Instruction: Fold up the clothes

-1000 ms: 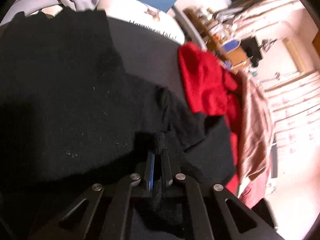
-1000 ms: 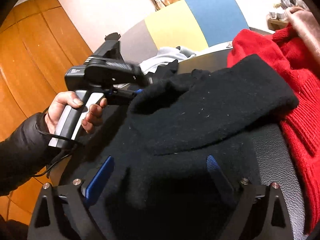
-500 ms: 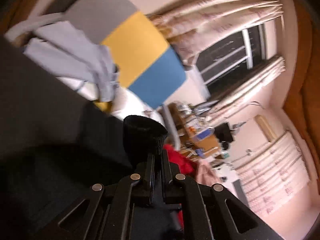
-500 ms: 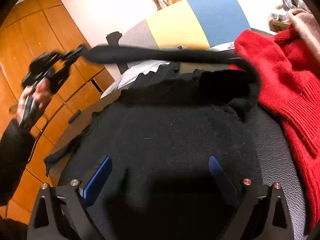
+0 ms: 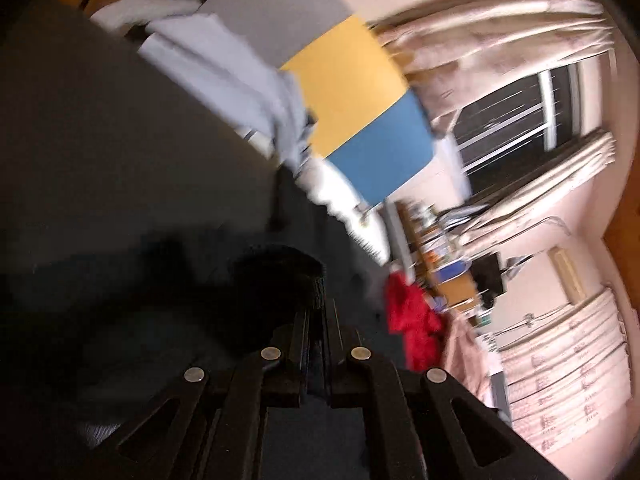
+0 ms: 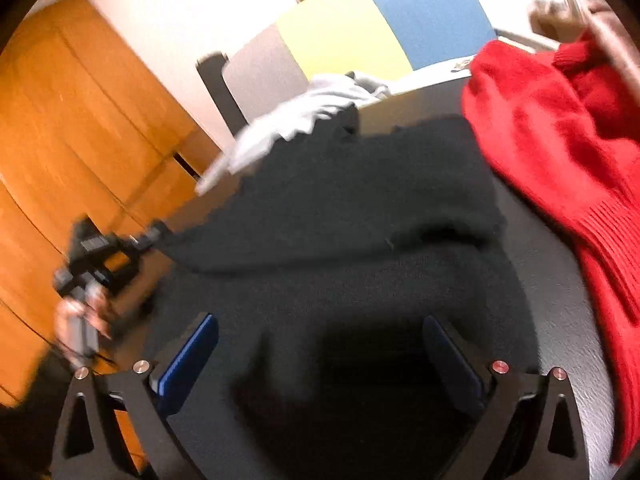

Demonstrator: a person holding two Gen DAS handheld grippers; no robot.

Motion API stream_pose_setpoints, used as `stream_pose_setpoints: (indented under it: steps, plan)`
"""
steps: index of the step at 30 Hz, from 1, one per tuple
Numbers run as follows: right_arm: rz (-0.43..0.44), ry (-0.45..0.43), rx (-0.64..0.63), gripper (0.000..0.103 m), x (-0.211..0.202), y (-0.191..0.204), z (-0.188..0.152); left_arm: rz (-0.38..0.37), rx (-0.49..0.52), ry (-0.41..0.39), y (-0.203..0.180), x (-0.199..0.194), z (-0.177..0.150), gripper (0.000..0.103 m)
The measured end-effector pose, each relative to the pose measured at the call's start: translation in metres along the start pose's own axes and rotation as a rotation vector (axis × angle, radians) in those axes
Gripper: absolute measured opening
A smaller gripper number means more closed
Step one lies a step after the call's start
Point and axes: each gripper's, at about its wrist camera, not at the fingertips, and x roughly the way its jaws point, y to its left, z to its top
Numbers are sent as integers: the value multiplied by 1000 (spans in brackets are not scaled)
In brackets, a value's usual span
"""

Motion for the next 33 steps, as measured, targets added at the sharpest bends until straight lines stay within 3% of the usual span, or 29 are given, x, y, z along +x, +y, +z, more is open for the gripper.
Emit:
stream_pose_setpoints:
  steps: [4,7,9,13,16,22,25,28,30,32,33]
  plan:
    - [45,-33,133,103,9,-19,28,-32,46,-70,-17,-12,19,4]
    - [23,-57,217,103,17,-36,44,17,50,-75,-12,-15,17,4]
    - [35,-132,246,103,12,-41,49,115,55,-55,1,-11,10,4]
    - [45,-37,246,103,20,-41,42,281,-15,37,51,1,-10,4]
    - [11,17,190,103,13,-35,27,297,-88,58,73,-6,-20,8]
    - [-36,-13,47,103,-17,-10,39,239,-108,-49,71,-41,-12,19]
    - [-39,-30,-9,103,-10,8,57,236,-89,15,72,-19,-8,28]
    - [-79,-8,-36,103,13,18,69,233,-71,79,72,3,-4,41]
    - [-114,20,-42,103,33,18,74,231,-58,121,73,17,-2,44]
    - [-118,58,-24,103,55,12,76,277,-23,170,66,33,-3,28]
    - [-132,74,-24,103,64,9,77,277,-6,178,60,35,-4,5]
